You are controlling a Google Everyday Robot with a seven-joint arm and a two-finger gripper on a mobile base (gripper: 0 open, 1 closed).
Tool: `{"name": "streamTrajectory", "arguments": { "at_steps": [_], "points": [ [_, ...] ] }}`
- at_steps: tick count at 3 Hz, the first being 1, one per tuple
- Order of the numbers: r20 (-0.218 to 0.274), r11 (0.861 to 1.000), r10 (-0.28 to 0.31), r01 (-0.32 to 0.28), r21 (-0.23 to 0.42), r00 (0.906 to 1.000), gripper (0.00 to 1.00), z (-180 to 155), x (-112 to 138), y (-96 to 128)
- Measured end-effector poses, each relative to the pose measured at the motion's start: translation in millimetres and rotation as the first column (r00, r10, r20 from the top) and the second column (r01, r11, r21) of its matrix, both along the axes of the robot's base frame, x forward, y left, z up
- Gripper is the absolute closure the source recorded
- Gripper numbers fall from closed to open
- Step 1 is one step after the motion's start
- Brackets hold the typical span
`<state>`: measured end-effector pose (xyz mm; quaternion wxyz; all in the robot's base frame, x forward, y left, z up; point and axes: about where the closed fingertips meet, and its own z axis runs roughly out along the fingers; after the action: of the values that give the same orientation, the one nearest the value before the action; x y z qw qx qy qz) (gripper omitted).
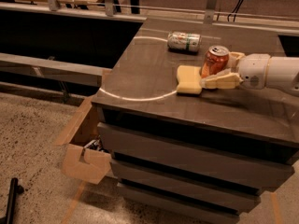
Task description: Move coke can near sponge
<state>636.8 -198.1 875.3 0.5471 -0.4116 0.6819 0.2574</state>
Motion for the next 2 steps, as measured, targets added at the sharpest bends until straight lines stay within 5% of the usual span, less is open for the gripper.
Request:
{"name": "streamTrajectory", "arguments": {
  "at_steps": [2],
  "points": [
    [-0.002, 0.989, -0.149, 0.149, 0.006, 0.9888, 0.0, 6, 6, -44]
  ]
}}
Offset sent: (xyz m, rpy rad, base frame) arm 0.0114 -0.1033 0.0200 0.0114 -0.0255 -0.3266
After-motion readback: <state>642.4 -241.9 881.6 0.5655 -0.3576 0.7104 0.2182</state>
